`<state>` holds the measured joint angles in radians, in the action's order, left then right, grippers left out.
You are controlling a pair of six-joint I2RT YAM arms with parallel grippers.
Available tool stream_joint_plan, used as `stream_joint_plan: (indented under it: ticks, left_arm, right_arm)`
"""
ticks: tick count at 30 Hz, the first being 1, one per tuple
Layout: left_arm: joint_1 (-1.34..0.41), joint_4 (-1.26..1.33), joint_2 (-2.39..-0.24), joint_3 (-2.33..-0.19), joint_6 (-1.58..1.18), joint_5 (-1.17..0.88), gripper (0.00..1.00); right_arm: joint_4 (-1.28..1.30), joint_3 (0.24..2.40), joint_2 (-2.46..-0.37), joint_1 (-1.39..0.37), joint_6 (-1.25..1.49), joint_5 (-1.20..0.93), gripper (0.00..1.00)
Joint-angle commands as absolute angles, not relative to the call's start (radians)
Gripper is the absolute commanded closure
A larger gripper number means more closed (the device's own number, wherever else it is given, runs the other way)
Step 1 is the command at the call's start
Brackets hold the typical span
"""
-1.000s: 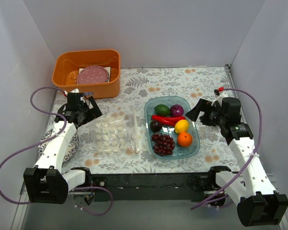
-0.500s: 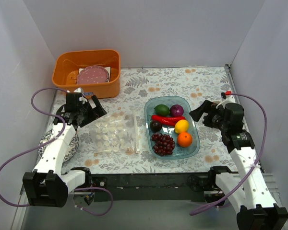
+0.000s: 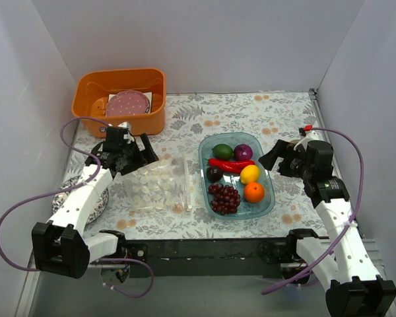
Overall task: Place the food in the zip-top bag and seal the zipper
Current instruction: Pick up the zipper food storage bag at the center of the board.
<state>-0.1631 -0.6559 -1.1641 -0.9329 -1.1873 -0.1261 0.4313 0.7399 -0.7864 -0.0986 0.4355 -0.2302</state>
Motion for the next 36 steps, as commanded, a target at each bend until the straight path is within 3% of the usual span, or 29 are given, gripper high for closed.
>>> stream_joint_plan:
  ticks: [1,6,24,36]
  left_arm:
    - [-0.288,-0.676,-1.155,-0.925,-1.252,-0.029,0.02]
    - [-0.399,-0.66,-1.169,-0.894,-1.35,-0.014,0.02]
    - [-0.503,-0.63,-1.258,-0.96,-1.298,0.043,0.02]
    - [-0.629,-0.554,-1.488,-1.012,-1.368,0.058,0.13]
  right_arm:
    - [0.431,0.785,-0.79,-0.098,0.405,-0.275,0.02]
    - [0.426,0.793,-0.821,-0.1,0.391,-0.301,0.04]
    - [0.465,0.811,-0.818,-0.098,0.397,-0.321,0.09]
    - [0.463,0.815,-0.83,-0.1,0.385,-0.337,0.18]
